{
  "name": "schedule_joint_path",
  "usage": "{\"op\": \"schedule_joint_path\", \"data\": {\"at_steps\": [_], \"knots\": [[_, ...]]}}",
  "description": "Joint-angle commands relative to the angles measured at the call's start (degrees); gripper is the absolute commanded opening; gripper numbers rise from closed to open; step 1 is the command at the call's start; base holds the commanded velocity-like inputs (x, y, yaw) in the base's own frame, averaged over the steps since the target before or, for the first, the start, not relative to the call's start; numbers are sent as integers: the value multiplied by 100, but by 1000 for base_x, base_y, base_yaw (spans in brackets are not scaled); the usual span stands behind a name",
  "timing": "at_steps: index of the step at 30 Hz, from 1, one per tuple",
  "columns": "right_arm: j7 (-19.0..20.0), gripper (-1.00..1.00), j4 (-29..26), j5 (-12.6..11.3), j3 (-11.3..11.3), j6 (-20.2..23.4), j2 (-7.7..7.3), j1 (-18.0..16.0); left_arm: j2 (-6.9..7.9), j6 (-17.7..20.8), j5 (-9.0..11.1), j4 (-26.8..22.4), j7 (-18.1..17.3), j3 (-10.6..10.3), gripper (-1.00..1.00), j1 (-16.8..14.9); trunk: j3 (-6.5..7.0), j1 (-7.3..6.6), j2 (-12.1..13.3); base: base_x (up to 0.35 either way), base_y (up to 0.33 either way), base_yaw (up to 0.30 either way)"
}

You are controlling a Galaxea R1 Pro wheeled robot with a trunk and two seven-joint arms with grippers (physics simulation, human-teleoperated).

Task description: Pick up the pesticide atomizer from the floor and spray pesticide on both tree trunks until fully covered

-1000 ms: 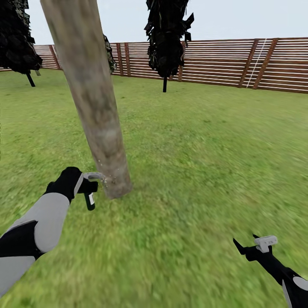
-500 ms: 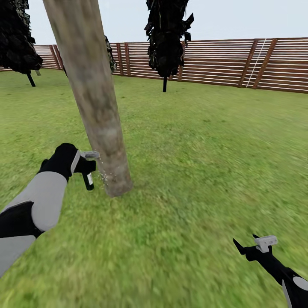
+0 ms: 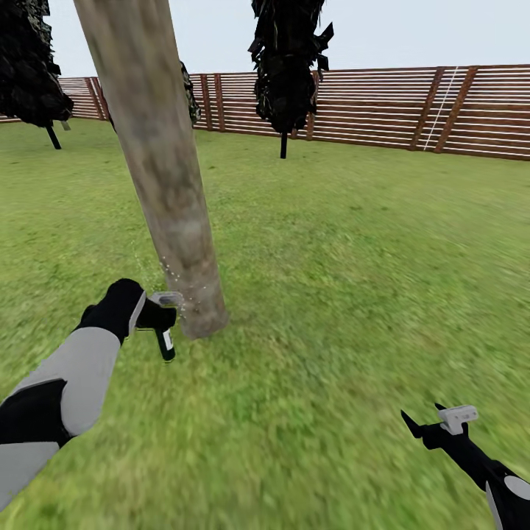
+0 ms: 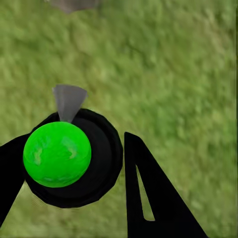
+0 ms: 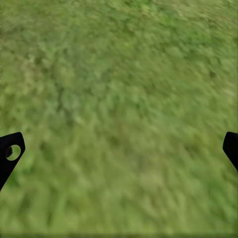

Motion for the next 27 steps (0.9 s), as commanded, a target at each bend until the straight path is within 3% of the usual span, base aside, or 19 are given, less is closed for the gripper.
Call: {"op": "schedule_joint_path", "data": {"at_steps": [1,6,11,16,22,27], "knots": [[0,100,-1,0,-1,0,0,0,0,27,-2,-74,-8,-11,-100,-126,0,0,0,0,0,0],[0,100,-1,3,-6,0,0,0,-1,106,5,-109,-16,-24,-100,-842,0,0,0,0,0,0],[0,100,1,3,1,0,0,0,-1,122,6,-87,-16,-49,-100,-900,0,0,0,0,0,0],[0,100,1,0,2,0,0,0,17,74,-7,-61,-8,-71,-100,-660,0,0,0,0,0,0],[0,100,4,-3,2,0,0,0,0,-11,-21,-50,10,-302,-100,116,0,0,0,0,0,0],[0,100,-4,-3,2,0,0,0,-15,-85,-35,-58,130,-300,-100,399,0,0,0,0,0,0]]}}
